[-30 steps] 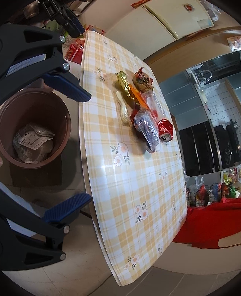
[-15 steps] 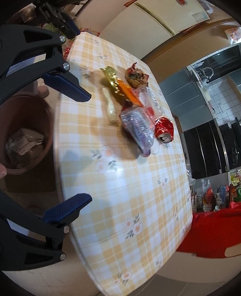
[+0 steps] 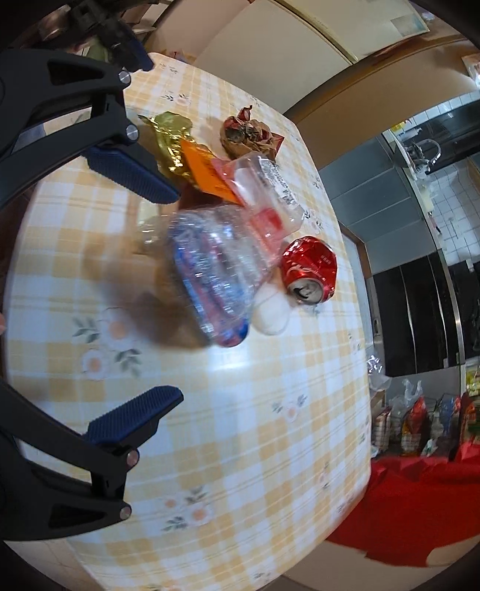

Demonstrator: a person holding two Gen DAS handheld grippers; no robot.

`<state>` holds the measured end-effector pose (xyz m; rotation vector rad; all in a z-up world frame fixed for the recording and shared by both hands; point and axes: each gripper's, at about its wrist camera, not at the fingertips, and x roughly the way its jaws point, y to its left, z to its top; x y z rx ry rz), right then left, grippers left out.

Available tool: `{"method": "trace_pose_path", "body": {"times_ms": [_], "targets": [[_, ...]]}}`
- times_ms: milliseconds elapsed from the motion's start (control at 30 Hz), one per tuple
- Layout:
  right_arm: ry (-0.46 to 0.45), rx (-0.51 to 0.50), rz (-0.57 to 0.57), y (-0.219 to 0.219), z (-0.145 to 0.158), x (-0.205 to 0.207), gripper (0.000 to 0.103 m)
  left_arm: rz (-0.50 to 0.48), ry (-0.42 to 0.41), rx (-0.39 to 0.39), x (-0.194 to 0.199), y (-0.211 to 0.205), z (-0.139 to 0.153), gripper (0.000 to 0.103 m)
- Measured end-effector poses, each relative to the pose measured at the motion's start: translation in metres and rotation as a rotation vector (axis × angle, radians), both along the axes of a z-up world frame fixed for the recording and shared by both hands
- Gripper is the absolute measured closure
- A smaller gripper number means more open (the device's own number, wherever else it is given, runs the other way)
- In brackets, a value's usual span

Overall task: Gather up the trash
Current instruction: 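Grasp the clear pink-edged plastic clamshell with the left tool and lift it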

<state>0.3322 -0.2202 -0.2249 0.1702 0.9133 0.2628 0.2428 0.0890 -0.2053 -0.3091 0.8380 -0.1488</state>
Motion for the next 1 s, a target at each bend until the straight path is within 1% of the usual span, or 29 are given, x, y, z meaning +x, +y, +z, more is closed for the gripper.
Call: {"method": "trace_pose_path", "body": {"times_ms": [67, 100, 133, 167, 233, 333, 433, 500, 633, 767, 967, 1000], "targets": [[-0.002, -0.01, 0.006, 0.003, -0.001, 0.007, 0.006, 0.008, 0.025, -0.075, 0.023, 0.004, 0.002, 0.016], [-0.003, -0.017, 0.009, 0.004, -0.003, 0.012, 0.006, 0.023, 0.039, -0.144, 0.043, 0.008, 0.002, 0.017], [-0.001, -0.02, 0.009, 0.005, -0.005, 0.016, 0.006, 0.032, 0.05, -0.18, 0.055, 0.01, 0.001, 0.018], [0.003, -0.021, 0.008, 0.005, -0.006, 0.018, 0.006, 0.054, 0.072, -0.231, 0.076, 0.013, -0.001, 0.019], [0.013, -0.011, 0.005, 0.004, -0.011, 0.023, 0.006, 0.087, 0.102, -0.293, 0.104, 0.017, -0.006, 0.019], [0.021, 0.008, 0.003, 0.003, -0.016, 0.027, 0.006, 0.142, 0.173, -0.374, 0.144, 0.023, -0.022, 0.019], [0.028, 0.014, 0.004, 0.0, -0.02, 0.029, 0.006, 0.172, 0.245, -0.466, 0.171, 0.028, -0.042, 0.019], [0.031, 0.015, 0.006, -0.003, -0.023, 0.031, 0.006, 0.182, 0.276, -0.506, 0.182, 0.027, -0.053, 0.019], [0.027, 0.021, 0.006, -0.008, -0.025, 0.035, 0.006, 0.19, 0.311, -0.537, 0.193, 0.021, -0.069, 0.019], [0.029, 0.031, 0.007, -0.011, -0.027, 0.036, 0.006, 0.212, 0.324, -0.564, 0.198, 0.019, -0.079, 0.019], [0.039, 0.042, 0.007, -0.015, -0.033, 0.033, 0.006, 0.237, 0.32, -0.526, 0.203, 0.017, -0.083, 0.019], [0.04, 0.045, 0.006, -0.016, -0.033, 0.033, 0.006, 0.235, 0.319, -0.514, 0.204, 0.016, -0.082, 0.021]]}}
